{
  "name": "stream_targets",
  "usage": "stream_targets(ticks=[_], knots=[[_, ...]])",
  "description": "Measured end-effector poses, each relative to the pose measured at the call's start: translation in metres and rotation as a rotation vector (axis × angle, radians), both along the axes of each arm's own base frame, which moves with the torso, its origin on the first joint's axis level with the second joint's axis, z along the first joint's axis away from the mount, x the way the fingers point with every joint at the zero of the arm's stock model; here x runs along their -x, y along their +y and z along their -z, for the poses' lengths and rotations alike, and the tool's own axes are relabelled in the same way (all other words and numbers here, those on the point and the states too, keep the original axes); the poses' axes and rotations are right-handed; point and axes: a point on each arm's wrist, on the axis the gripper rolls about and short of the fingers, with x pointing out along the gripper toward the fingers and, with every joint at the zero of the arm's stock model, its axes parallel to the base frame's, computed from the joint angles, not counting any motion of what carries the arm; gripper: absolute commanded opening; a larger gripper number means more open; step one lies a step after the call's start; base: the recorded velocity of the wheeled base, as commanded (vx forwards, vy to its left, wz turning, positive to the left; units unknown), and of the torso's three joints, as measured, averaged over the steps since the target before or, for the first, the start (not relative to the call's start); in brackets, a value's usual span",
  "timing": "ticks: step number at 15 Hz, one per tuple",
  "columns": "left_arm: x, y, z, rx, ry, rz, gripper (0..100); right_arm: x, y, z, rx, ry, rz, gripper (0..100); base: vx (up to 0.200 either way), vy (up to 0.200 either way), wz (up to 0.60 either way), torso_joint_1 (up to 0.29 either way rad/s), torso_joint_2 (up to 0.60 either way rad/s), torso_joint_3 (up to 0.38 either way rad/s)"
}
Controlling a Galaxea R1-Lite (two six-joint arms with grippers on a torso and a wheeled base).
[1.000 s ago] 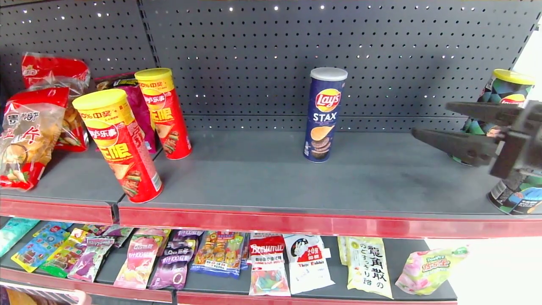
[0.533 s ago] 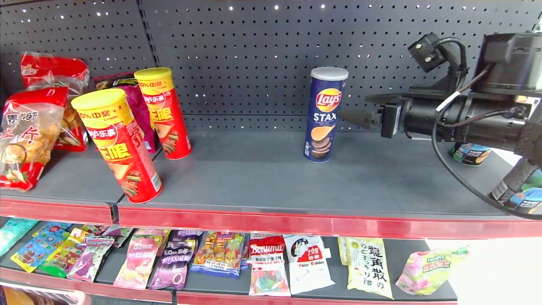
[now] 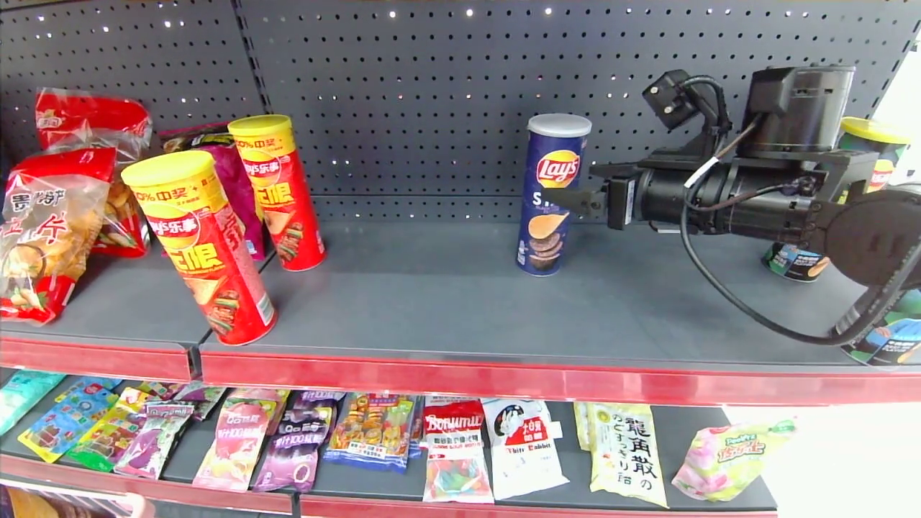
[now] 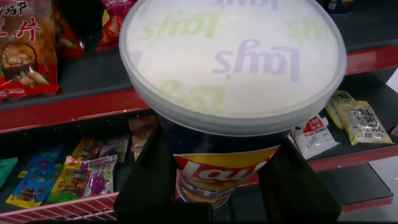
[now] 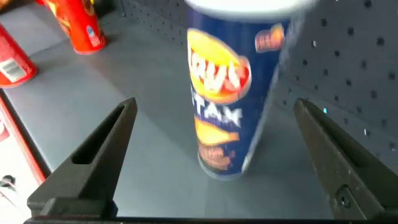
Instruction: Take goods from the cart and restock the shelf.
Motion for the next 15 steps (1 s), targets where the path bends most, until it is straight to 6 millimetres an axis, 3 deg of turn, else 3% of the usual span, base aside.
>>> stream_targets(ticks=[15], knots=[[0.001,0.0,-0.001,-0.002,-0.004,-0.002,0,-0.041,0.018,0.01,0.001,-0.009,0.019,100,0.0,0.0,0.0,0.0,0.0,0.0]])
